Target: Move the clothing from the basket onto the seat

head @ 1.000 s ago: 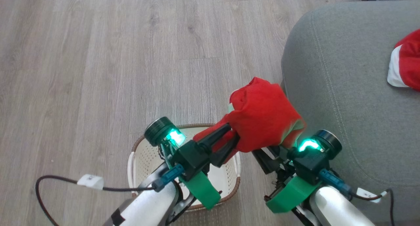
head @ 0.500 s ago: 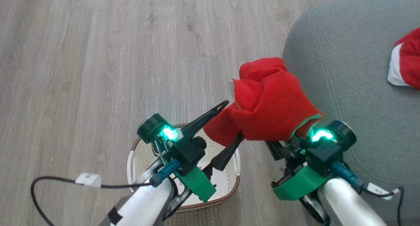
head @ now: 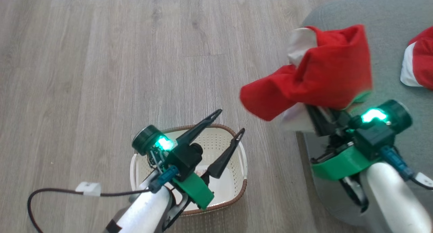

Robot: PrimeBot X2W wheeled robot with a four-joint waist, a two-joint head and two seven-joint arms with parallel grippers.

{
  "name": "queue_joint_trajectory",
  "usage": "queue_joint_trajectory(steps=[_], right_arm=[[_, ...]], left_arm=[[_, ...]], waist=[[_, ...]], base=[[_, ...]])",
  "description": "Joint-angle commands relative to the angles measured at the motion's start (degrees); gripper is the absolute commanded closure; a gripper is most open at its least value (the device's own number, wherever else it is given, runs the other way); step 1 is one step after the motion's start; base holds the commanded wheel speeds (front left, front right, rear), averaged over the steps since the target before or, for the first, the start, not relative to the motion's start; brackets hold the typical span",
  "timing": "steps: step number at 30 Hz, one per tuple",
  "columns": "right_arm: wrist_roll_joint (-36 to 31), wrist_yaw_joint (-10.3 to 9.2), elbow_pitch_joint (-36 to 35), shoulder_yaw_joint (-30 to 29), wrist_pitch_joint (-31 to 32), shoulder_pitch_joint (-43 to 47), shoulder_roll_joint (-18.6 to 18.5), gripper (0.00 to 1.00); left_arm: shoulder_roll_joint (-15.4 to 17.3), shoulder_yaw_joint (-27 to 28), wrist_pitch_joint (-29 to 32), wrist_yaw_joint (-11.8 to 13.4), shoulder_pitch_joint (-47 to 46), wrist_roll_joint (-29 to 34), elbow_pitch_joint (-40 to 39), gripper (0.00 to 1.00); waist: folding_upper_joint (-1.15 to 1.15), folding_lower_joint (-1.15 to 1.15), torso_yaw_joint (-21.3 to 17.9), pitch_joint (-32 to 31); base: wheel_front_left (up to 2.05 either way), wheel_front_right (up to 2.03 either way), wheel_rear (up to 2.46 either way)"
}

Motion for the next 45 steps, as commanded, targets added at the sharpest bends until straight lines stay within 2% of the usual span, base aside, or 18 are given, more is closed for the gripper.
queue_joint_trajectory(steps=[1,9,16,25,35,39,45], right_arm=[[-0.46,-0.02,-1.87,-0.01,-0.54,-2.17,-1.07,1.0],[-0.16,-0.02,-0.26,-7.18,-0.54,-0.82,-2.14,1.0],[0.52,-0.02,1.31,-11.78,-0.54,2.93,-0.84,1.0],[0.84,-0.02,4.33,-13.69,-0.54,6.63,0.55,1.0],[0.49,-0.02,4.28,-14.43,-0.54,6.44,0.73,1.0],[-0.33,-0.02,3.68,-13.77,-0.54,6.23,0.41,1.0],[-1.18,-0.02,2.53,-14.24,-0.54,5.85,0.05,1.0]], left_arm=[[-0.17,2.18,0.12,-0.05,-0.5,-0.41,-1.4,0.0],[-0.54,0.76,0.12,-0.05,2.26,-1.59,-0.85,0.0],[-0.5,-1.09,0.12,-0.05,5.01,-2.11,0.28,0.0],[-0.97,-1.37,0.12,-0.05,8.09,-2.31,1.22,0.0],[-1.52,-0.36,0.12,-0.05,8.48,-2.25,1.66,0.0],[-1.66,0.29,0.12,-0.05,8.81,-2.16,1.55,0.0],[-1.78,0.26,0.12,-0.05,9.08,-1.88,1.23,0.0]], waist=[[0.0,0.0,-0.15,0.09],[0.0,0.0,-0.73,-0.59],[0.0,0.0,-1.36,-1.63],[0.0,0.0,-2.08,-2.65],[0.0,0.0,-2.68,-2.68],[0.0,0.0,-3.78,-2.76],[0.0,0.0,-7.63,-1.87]], base=[[0.0,0.0,0.0],[0.0,0.0,0.0],[0.0,0.0,0.0],[0.0,0.0,0.0],[0.0,0.0,0.0],[0.0,0.0,0.0],[0.0,0.0,0.0]])
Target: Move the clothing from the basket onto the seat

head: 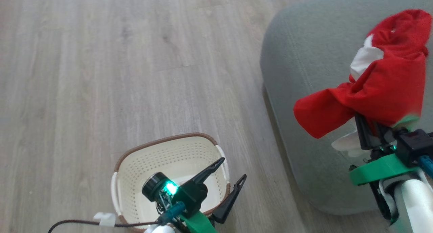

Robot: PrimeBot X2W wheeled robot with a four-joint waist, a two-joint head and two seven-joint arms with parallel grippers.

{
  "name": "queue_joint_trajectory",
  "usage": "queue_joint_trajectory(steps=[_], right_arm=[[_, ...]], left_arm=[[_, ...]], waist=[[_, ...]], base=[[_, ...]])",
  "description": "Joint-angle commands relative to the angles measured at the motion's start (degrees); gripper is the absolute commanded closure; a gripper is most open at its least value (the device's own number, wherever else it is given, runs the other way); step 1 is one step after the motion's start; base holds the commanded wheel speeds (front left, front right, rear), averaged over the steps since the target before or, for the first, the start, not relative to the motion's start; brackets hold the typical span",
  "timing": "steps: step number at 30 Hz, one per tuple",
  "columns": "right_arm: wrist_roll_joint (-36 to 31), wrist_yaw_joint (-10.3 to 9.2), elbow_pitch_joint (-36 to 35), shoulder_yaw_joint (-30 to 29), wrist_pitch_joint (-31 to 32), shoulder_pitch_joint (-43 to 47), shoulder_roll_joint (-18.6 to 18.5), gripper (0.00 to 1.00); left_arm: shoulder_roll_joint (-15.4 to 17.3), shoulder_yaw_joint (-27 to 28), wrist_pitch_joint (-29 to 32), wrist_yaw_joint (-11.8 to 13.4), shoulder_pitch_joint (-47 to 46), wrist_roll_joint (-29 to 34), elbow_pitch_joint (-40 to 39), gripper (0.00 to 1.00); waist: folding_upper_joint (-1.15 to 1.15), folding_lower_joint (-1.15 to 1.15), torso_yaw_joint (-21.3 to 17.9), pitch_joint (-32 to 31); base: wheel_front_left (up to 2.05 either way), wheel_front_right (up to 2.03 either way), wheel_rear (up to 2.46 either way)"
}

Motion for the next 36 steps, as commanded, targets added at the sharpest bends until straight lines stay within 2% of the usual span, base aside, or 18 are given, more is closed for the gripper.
queue_joint_trajectory(steps=[1,11,23,36], right_arm=[[-0.41,-0.02,-2.52,0.39,-0.55,-1.8,-1.09,1.0],[-1.98,-0.02,-3.89,-1.03,-0.55,-2.37,-1.18,1.0],[-2.4,-0.02,-4.59,-2.49,-0.55,-2.26,1.67,1.0],[-2.99,-0.02,-5.74,-5.63,-0.55,0.0,3.54,1.0]], left_arm=[[-0.68,1.78,-0.28,-0.05,-1.59,0.2,-2.07,0.0],[-0.76,1.12,-0.28,-0.05,-3.26,0.81,-3.12,0.0],[1.17,-0.01,-0.28,-0.05,-4.79,1.72,-4.56,0.0],[0.66,-2.9,-0.28,-0.05,-7.12,1.09,-4.47,0.0]], waist=[[0.0,0.0,-1.97,0.72],[0.0,0.0,-10.19,3.16],[0.0,0.0,-20.95,6.59],[0.0,0.0,-21.96,8.52]], base=[[0.0,0.0,0.0],[0.0,0.0,0.0],[0.0,0.0,0.0],[0.0,0.0,0.0]])
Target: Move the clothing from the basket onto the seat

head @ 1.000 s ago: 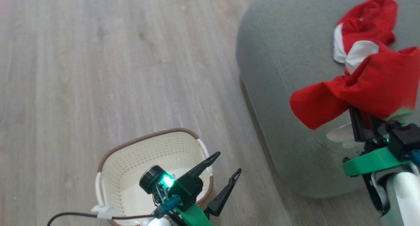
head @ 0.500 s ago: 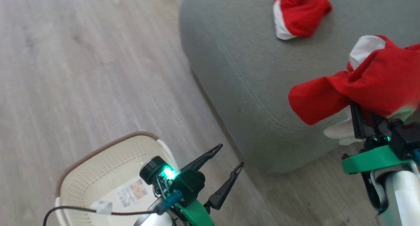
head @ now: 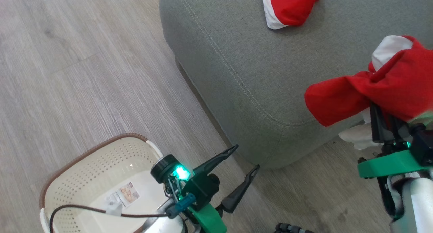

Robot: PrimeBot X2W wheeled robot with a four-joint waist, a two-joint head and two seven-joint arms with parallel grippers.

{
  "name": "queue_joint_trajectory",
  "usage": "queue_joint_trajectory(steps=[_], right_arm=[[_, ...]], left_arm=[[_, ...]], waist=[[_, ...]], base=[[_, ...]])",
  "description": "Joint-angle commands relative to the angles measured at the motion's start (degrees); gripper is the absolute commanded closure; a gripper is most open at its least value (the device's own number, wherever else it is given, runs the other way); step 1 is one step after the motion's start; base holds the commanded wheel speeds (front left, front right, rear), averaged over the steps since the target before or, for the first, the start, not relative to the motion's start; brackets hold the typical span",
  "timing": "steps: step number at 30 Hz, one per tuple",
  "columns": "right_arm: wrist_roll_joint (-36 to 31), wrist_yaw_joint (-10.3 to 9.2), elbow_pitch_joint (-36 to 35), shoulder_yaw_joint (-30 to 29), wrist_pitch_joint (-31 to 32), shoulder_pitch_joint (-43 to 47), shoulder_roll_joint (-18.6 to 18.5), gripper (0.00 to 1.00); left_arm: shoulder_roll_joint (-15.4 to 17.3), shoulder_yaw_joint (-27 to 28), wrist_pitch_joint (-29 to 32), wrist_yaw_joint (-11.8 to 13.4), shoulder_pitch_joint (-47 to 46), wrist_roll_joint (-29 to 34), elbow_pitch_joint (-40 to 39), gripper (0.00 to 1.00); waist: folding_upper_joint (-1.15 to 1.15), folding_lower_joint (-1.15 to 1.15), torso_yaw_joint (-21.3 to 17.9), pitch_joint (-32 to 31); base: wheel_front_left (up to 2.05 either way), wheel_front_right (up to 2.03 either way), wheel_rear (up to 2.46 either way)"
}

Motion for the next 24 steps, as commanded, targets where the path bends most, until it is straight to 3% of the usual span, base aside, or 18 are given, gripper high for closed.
queue_joint_trajectory(steps=[1,13,24], right_arm=[[-0.48,-0.02,-2.36,0.34,-0.55,-0.28,-0.41,1.0],[0.41,-0.02,-3.96,-2.37,-0.55,-7.2,-2.59,1.0],[3.64,-0.02,-3.11,-7.17,-0.55,-25.07,-10.01,1.0]], left_arm=[[-0.51,1.2,-0.28,-0.05,-1.91,-0.11,-1.93,0.0],[0.26,2.28,-0.28,-0.06,-2.58,1.67,-3.22,0.0],[4.62,0.0,-0.28,-0.06,-8.96,3.31,-5.71,0.0]], waist=[[0.0,-0.01,0.05,0.04],[0.0,-0.01,1.67,2.87],[0.0,-0.01,6.09,15.21]], base=[[0.0,0.0,0.0],[0.0,0.0,0.0],[0.0,0.0,0.0]])
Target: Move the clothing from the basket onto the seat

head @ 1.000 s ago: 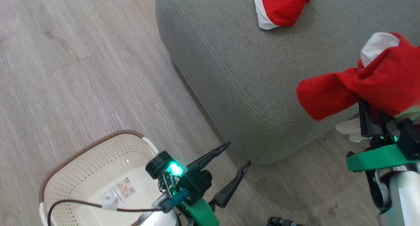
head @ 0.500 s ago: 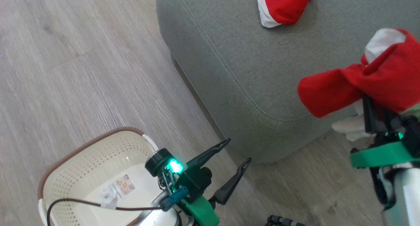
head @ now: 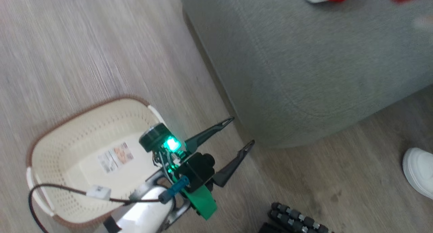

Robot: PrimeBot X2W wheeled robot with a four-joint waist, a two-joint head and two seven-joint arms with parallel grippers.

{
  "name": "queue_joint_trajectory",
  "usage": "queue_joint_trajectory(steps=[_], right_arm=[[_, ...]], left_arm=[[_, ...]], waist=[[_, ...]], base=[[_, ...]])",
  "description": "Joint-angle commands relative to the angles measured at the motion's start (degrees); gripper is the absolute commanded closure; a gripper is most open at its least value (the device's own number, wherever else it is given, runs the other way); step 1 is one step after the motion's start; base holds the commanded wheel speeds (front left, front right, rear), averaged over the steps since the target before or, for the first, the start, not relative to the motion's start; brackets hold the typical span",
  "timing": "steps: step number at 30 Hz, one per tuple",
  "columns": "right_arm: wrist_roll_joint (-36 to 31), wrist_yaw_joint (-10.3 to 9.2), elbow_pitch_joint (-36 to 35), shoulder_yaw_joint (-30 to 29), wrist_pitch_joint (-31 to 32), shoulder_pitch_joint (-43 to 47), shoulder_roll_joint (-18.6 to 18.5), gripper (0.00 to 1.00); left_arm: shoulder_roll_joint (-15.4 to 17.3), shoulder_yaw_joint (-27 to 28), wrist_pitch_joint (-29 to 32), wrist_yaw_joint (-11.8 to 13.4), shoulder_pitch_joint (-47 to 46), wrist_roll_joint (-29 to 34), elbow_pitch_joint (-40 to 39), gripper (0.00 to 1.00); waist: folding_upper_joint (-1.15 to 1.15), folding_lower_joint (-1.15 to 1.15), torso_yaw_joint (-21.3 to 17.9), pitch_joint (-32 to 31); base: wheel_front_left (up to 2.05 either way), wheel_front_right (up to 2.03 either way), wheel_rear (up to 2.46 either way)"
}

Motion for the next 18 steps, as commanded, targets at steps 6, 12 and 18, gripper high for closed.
queue_joint_trajectory(steps=[6,12,18], right_arm=[[2.17,-0.02,2.37,-1.83,-0.4,-11.8,-6.41,1.0],[3.35,-0.02,9.17,-3.18,-0.4,-20.4,-9.73,1.0],[4.17,-0.02,19.75,-5.8,-0.4,-27.22,-11.79,1.0]], left_arm=[[3.04,0.42,-0.28,-0.06,-5.06,0.74,-3.34,0.0],[5.0,-0.3,-0.28,-0.06,-7.44,1.76,-4.23,0.0],[6.09,-1.66,-0.28,-0.05,-8.9,2.27,-5.02,0.0]], waist=[[0.0,-0.01,4.34,10.33],[0.0,-0.01,6.31,15.7],[0.0,-0.01,8.49,18.66]], base=[[0.0,0.0,0.0],[0.0,0.0,0.0],[0.0,0.0,0.0]])
